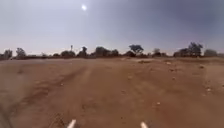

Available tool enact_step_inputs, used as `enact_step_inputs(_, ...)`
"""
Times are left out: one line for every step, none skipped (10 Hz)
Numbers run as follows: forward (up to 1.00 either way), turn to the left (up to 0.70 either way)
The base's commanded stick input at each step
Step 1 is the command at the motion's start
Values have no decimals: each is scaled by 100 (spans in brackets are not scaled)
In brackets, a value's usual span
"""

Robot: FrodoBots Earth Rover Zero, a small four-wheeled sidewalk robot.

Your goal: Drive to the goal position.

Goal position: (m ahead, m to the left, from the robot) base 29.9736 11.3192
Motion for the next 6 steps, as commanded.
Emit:
enact_step_inputs(70,0)
enact_step_inputs(70,0)
enact_step_inputs(70,0)
enact_step_inputs(70,0)
enact_step_inputs(70,0)
enact_step_inputs(70,0)
